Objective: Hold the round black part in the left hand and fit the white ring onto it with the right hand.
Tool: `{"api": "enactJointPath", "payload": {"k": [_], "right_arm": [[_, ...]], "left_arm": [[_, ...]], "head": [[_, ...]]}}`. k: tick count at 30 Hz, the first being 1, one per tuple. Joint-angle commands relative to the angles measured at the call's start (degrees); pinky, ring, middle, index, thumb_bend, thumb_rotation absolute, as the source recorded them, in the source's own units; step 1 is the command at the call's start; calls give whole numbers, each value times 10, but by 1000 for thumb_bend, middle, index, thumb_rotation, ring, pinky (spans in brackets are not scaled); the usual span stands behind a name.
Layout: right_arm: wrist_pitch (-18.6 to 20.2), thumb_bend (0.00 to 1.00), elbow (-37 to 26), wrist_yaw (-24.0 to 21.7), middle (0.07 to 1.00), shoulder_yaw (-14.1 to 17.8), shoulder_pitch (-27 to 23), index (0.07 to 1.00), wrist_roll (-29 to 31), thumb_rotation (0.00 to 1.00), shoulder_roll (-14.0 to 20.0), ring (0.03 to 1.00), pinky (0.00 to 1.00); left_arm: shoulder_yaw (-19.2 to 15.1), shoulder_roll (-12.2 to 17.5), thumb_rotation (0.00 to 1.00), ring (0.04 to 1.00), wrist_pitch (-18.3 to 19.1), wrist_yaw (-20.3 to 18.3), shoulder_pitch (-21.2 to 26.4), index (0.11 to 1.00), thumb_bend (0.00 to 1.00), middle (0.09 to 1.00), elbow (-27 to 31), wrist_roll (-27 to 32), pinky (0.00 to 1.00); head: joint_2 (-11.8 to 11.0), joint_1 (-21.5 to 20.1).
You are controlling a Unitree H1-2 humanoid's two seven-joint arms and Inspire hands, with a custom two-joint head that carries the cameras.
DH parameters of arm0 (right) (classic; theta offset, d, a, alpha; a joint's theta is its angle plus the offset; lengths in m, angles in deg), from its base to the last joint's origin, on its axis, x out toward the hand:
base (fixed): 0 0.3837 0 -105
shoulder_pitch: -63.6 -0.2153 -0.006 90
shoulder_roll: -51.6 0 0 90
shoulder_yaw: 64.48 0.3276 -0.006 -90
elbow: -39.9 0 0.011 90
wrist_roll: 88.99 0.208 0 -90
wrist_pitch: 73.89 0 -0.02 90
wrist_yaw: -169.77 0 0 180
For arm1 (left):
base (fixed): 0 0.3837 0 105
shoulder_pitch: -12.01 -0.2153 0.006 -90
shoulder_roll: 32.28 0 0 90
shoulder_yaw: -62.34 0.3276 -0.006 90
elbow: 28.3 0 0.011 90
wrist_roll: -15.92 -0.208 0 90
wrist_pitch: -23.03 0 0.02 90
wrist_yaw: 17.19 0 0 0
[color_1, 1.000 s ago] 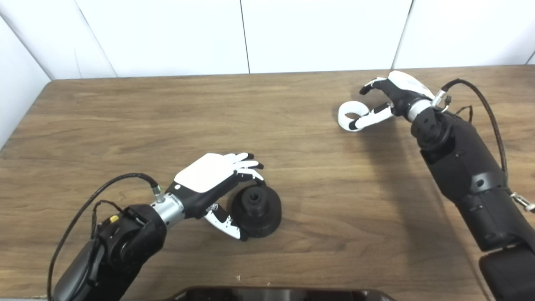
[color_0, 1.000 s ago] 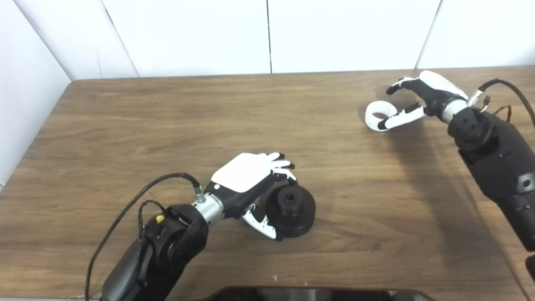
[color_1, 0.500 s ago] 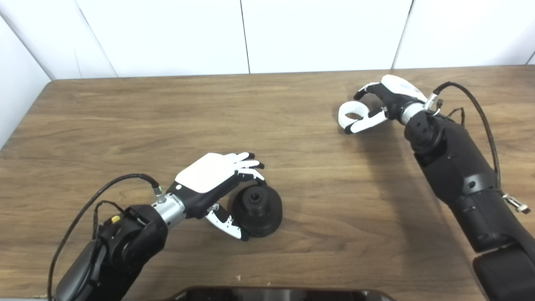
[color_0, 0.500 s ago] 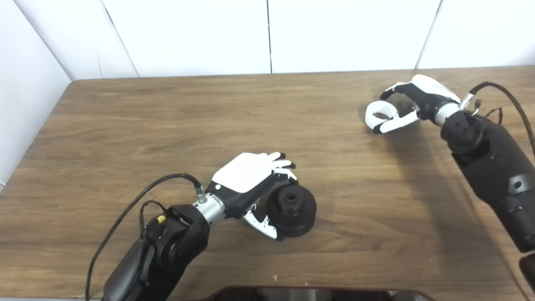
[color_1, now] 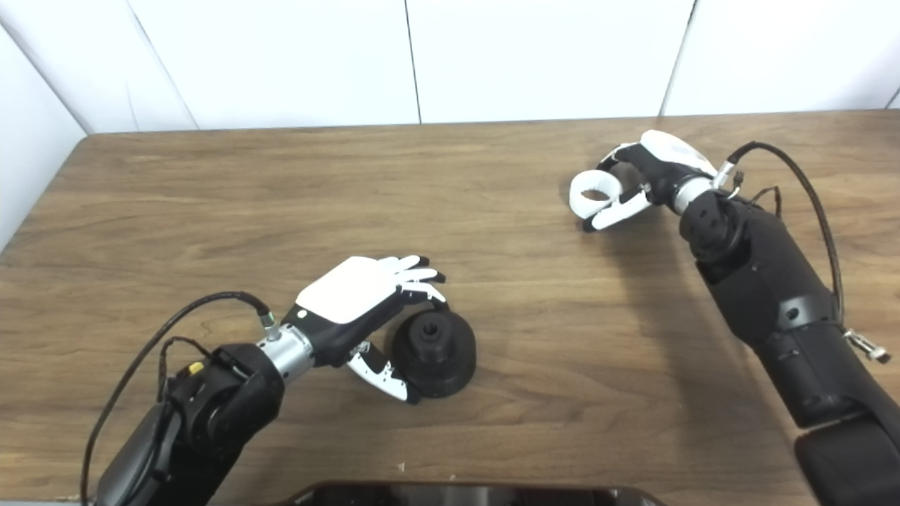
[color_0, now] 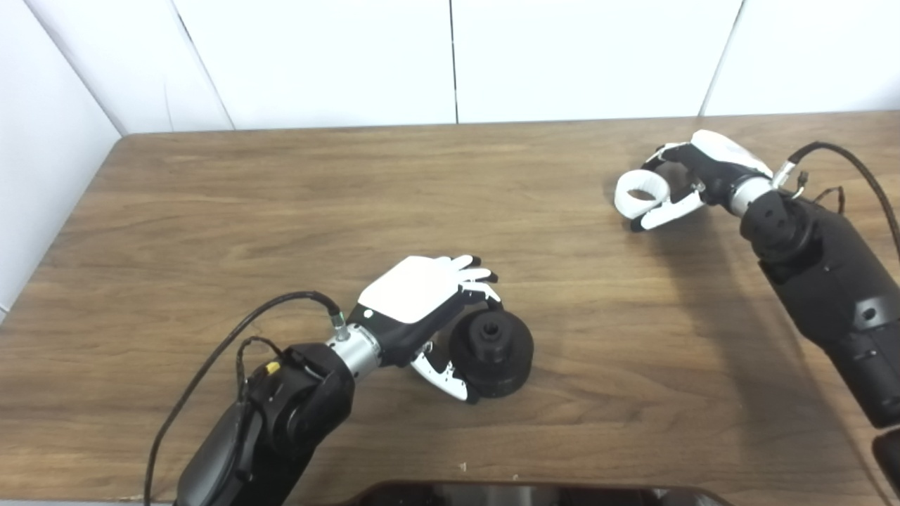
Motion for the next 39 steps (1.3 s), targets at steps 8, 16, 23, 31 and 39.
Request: {"api": "enactJointPath", "payload": {"k": [8,16,23,31,39], "right_arm": [[-28,774,-2,20,908,13,-23,683,1,298,10,963,830],[-35,745,5,28,898,17,-21,667,3,253,8,959,835],[-43,751,5,36,892,24,-17,652,13,235,3,949,817],[-47,757,5,41,885,27,-15,650,13,239,4,930,821],[-55,749,0,49,874,30,-12,642,15,242,5,915,833]], "left_arm": [[-6,4,276,973,-3,-1,3,649,772,914,-1,-8,943],[-6,4,282,974,-3,-2,2,649,773,914,1,-11,943],[-8,4,279,977,-1,-5,4,655,775,916,5,-10,950],[-8,4,285,975,-4,-3,3,652,774,915,5,-11,947],[-9,3,281,977,-1,-5,2,654,776,915,5,-13,950]], "head": [[2,1],[2,3],[3,3],[3,3],[4,1]]}}
